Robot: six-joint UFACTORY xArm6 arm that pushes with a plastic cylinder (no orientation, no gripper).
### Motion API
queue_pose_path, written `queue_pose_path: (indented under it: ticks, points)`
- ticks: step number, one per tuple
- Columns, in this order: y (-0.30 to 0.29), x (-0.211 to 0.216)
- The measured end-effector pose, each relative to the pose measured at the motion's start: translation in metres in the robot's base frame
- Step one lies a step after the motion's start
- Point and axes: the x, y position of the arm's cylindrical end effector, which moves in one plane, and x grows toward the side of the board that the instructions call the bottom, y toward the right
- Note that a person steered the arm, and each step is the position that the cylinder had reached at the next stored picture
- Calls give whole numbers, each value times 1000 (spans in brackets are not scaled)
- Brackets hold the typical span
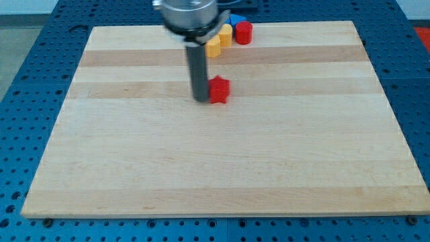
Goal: Slide the red star into the red circle
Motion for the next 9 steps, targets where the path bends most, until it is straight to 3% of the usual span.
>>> queue_pose_path:
  ticks: [1,3,4,6,9]
  points:
    - [47,-23]
    - [51,21]
    - [83,17]
    - [84,-60]
    - [128,-84]
